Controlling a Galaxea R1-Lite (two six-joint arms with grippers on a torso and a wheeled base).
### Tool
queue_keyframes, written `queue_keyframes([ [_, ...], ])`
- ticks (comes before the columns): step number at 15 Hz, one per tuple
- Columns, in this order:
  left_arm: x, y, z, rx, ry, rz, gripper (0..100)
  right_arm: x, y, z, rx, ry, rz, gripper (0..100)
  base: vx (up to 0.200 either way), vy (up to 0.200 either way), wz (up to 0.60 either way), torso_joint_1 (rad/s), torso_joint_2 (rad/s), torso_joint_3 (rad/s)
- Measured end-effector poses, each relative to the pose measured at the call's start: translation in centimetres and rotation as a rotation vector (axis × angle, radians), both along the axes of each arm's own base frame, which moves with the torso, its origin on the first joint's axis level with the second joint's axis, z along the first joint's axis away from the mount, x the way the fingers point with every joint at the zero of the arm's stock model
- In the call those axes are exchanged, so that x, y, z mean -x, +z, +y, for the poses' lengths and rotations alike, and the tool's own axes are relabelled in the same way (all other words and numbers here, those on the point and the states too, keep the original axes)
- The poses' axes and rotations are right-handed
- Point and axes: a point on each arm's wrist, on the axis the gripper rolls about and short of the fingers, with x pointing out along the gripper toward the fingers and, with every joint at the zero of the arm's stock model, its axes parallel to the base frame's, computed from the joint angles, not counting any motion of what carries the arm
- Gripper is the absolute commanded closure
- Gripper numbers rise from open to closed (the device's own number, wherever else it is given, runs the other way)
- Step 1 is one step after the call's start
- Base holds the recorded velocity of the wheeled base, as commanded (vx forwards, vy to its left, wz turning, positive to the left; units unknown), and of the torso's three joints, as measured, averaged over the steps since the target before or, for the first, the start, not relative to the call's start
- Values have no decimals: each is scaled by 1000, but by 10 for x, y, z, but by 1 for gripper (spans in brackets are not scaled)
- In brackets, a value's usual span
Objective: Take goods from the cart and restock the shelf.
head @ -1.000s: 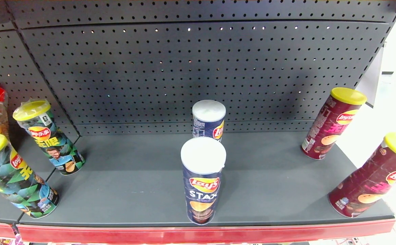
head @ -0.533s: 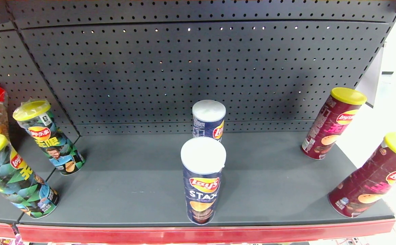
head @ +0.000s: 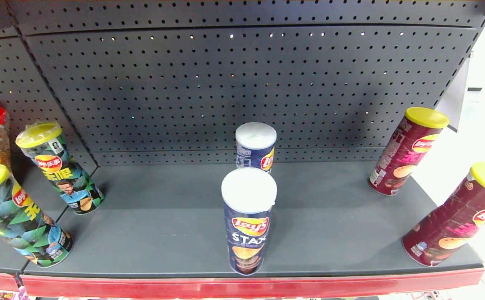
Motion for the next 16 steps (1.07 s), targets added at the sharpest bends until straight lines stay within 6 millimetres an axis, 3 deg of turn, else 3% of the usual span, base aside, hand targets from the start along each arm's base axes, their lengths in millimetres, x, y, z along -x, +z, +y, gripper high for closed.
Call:
queue_keyframes([
  [16,0,0,0,0,0,0,0,0,0,0,2,-9,0,0,0,0,0,0,0,0],
])
